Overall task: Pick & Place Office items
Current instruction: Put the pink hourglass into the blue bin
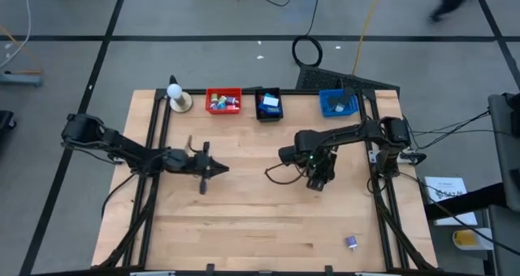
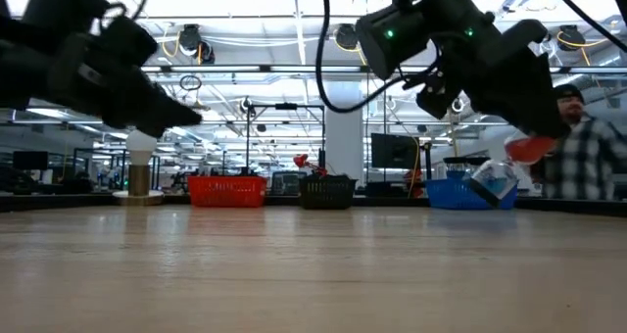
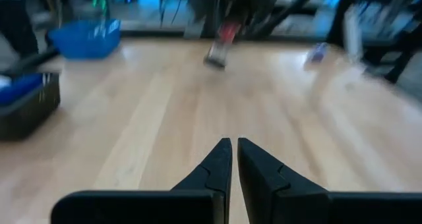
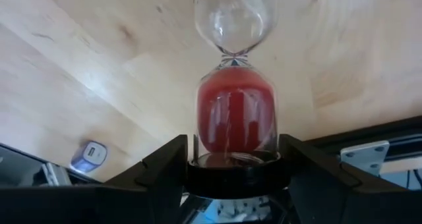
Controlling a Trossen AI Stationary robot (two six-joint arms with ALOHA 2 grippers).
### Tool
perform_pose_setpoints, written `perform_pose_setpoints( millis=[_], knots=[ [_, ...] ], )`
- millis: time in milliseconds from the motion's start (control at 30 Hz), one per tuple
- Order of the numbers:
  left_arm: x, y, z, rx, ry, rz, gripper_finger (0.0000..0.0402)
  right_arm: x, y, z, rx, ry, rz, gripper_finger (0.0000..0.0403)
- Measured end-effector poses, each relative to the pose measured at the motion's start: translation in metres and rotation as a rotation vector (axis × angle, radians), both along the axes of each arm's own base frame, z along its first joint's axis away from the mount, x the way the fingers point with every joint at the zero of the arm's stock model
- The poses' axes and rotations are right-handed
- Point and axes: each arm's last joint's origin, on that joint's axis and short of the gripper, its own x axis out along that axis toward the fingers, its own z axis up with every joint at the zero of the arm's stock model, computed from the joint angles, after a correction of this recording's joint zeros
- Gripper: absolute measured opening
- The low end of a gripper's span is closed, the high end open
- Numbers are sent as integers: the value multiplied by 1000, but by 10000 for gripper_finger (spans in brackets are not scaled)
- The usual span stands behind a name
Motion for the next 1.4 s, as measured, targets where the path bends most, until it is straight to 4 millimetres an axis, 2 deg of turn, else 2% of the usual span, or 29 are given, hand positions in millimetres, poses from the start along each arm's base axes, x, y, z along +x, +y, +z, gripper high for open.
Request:
perform_pose_setpoints(
  millis=[100, 200, 333, 500, 633, 800, 967, 1133, 1400],
  knots=[
    [17, -1, 0, 8, 94, 46, 33, 3, 4, 5, -14, -25, 21, 214],
    [43, -4, 2, 42, 114, 21, 33, 6, 9, 7, -18, -46, 34, 214],
    [76, -8, -6, 85, 88, -22, 33, 10, 19, 4, -30, -97, 59, 214],
    [114, -6, -28, 52, 47, -28, 32, 17, 34, 1, -49, -205, 135, 214],
    [144, -13, -34, 43, 12, -62, 32, 25, 42, -2, -40, -308, 168, 214],
    [171, -19, -33, 42, 10, -69, 32, 33, 47, -3, -33, -406, 196, 215],
    [181, -19, -36, 43, 70, -43, 33, 46, 50, -4, -41, -541, 231, 215],
    [181, -21, -37, 42, 93, -21, 33, 57, 52, -3, -30, -664, 261, 215],
    [178, -30, -43, 51, 151, -39, 33, 60, 53, -3, -28, -701, 266, 215]
  ],
)
